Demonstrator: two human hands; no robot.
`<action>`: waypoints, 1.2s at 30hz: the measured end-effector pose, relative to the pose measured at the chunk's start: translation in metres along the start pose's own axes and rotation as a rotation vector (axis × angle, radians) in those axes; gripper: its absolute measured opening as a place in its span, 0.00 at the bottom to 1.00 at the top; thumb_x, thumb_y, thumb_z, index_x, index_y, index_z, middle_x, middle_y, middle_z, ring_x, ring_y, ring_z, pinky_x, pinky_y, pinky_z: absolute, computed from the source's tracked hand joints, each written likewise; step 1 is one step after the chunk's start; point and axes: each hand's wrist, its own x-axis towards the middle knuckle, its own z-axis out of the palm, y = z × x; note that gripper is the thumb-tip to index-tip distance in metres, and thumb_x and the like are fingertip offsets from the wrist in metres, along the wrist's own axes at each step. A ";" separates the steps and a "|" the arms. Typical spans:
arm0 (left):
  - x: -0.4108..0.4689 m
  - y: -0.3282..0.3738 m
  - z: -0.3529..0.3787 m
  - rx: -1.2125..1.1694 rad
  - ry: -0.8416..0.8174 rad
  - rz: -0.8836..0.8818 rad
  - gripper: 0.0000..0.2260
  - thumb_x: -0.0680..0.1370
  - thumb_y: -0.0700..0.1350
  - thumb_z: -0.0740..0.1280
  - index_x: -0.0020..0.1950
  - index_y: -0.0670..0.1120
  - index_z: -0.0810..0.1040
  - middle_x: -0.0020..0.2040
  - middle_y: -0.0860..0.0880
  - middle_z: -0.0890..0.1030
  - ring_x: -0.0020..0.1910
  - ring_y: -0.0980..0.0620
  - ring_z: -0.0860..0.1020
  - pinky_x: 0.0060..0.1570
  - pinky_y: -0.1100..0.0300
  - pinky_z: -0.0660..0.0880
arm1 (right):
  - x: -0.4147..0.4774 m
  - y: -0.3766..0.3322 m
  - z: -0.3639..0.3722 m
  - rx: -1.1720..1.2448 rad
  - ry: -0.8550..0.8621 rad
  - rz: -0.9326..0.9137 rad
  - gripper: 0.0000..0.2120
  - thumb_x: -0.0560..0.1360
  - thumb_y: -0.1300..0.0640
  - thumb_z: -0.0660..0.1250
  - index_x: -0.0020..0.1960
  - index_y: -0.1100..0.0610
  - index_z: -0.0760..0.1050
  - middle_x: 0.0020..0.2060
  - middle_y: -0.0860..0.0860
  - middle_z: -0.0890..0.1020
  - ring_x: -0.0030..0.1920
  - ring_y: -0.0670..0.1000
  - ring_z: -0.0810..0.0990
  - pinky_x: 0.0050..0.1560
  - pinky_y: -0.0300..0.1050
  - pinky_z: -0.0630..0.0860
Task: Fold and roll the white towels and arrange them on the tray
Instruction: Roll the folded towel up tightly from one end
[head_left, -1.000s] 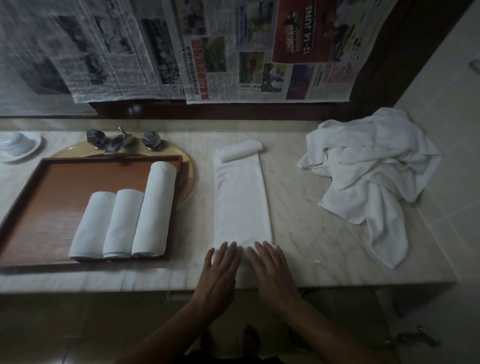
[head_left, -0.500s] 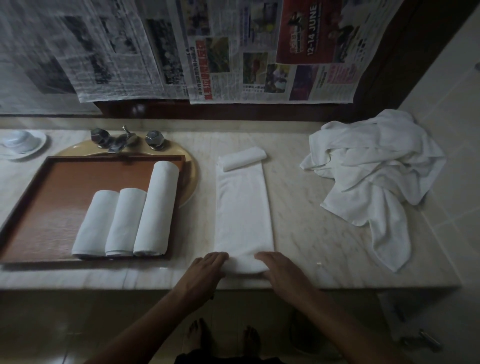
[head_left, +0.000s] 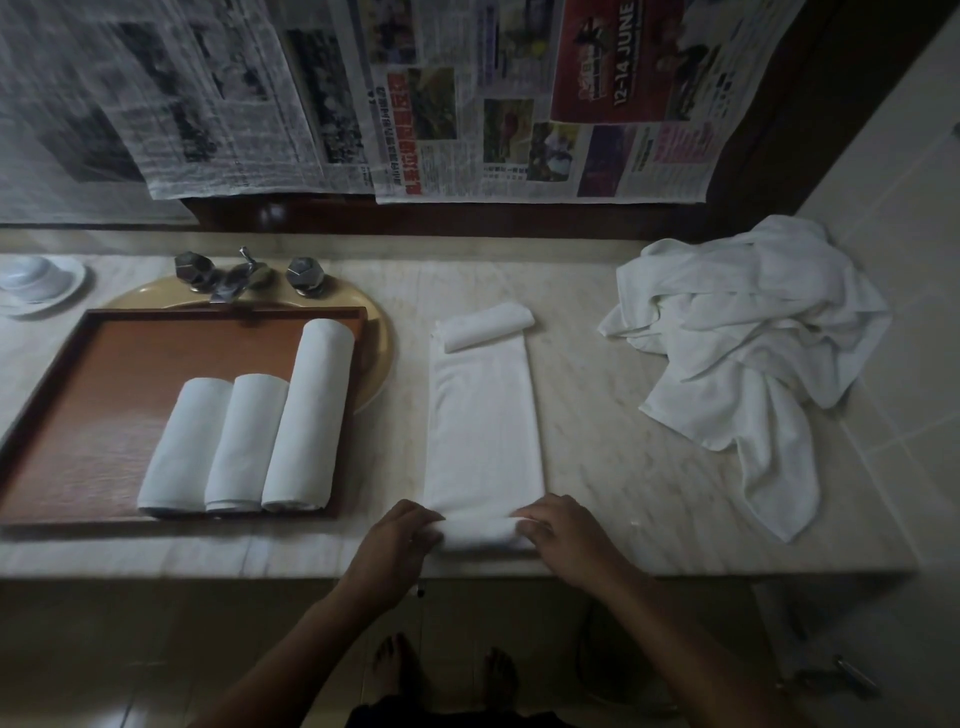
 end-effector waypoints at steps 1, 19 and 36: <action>0.002 0.001 0.000 -0.014 0.004 -0.011 0.09 0.82 0.44 0.69 0.60 0.48 0.84 0.54 0.55 0.79 0.48 0.60 0.77 0.47 0.76 0.67 | 0.002 -0.001 0.002 -0.038 0.025 0.015 0.16 0.80 0.44 0.63 0.61 0.47 0.84 0.57 0.46 0.84 0.58 0.50 0.79 0.61 0.46 0.74; 0.000 0.018 0.044 0.551 0.105 0.305 0.37 0.70 0.43 0.76 0.78 0.43 0.67 0.77 0.42 0.71 0.76 0.41 0.69 0.70 0.40 0.71 | -0.018 -0.001 0.054 -0.511 0.182 -0.291 0.34 0.75 0.59 0.58 0.81 0.56 0.61 0.80 0.58 0.64 0.80 0.61 0.61 0.76 0.64 0.55; 0.000 -0.003 -0.004 0.207 -0.104 0.244 0.17 0.79 0.53 0.69 0.65 0.53 0.70 0.61 0.54 0.79 0.55 0.51 0.78 0.54 0.54 0.73 | -0.014 0.002 0.002 -0.084 -0.087 -0.082 0.23 0.76 0.44 0.71 0.70 0.47 0.75 0.64 0.45 0.73 0.64 0.46 0.72 0.66 0.44 0.70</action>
